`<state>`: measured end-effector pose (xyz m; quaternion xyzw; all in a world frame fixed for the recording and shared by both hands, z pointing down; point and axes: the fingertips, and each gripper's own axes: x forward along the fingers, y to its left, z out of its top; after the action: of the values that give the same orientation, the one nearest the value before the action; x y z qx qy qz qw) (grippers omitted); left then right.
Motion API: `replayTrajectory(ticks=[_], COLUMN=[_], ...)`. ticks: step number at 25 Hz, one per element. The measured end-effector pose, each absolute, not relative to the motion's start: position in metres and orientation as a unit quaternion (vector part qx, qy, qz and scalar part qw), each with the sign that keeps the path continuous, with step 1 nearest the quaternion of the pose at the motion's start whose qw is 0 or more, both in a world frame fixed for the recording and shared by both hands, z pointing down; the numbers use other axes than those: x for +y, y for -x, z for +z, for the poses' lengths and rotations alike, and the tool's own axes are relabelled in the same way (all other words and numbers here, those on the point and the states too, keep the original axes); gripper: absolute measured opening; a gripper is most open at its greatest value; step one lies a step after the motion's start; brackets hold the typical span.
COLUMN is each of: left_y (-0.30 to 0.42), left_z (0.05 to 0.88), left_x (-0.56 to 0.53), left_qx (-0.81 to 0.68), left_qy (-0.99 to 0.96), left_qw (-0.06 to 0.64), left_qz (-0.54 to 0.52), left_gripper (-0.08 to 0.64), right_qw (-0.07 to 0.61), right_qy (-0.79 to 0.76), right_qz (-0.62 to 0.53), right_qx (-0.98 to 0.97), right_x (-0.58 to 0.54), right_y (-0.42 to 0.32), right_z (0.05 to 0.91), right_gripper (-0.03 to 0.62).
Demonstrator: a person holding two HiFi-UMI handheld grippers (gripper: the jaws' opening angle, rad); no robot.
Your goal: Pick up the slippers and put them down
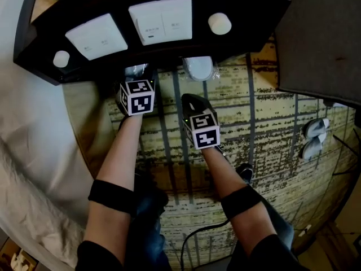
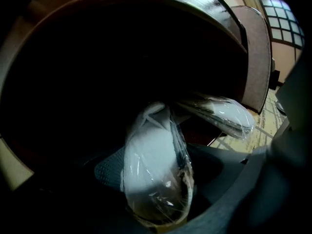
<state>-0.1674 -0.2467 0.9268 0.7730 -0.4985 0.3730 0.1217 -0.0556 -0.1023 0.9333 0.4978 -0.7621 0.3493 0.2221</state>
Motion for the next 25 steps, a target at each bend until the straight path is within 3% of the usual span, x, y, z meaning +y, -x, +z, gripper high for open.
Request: replayTrajectory(ticks=[1, 2, 9, 15, 22, 24, 25], left_y=[0.167, 0.167, 0.181, 0.189, 0.183, 0.184, 0.184], left_z=[0.927, 0.927, 0.891, 0.795, 0.615, 0.557, 0.528], left_x=[-0.243, -0.237, -0.176, -0.088, -0.013, 0.002, 0.006], left_qx=[-0.495, -0.491, -0.481, -0.463, -0.457, -0.461, -0.462], left_qy=[-0.774, -0.776, -0.766, -0.757, -0.764, -0.767, -0.77], left_qw=[0.123, 0.124, 0.149, 0.184, 0.204, 0.207, 0.206], left_qz=[0.374, 0.377, 0.401, 0.424, 0.408, 0.396, 0.389], left_gripper=[0.417, 0.434, 0.443, 0.422, 0.085, 0.006, 0.0], right_qw=[0.223, 0.223, 0.236, 0.251, 0.265, 0.263, 0.26], right_qy=[-0.496, -0.495, -0.49, -0.486, -0.477, -0.477, -0.478], right_qz=[0.351, 0.352, 0.356, 0.366, 0.347, 0.34, 0.336], right_qx=[-0.762, -0.762, -0.76, -0.753, -0.762, -0.767, -0.768], right_x=[-0.101, -0.099, -0.078, -0.043, -0.011, -0.003, -0.002], right_y=[0.057, 0.058, 0.05, 0.034, 0.018, 0.015, 0.012], right_z=[0.932, 0.93, 0.885, 0.781, 0.616, 0.561, 0.534], right_gripper=[0.002, 0.002, 0.002, 0.002, 0.002, 0.002, 0.002])
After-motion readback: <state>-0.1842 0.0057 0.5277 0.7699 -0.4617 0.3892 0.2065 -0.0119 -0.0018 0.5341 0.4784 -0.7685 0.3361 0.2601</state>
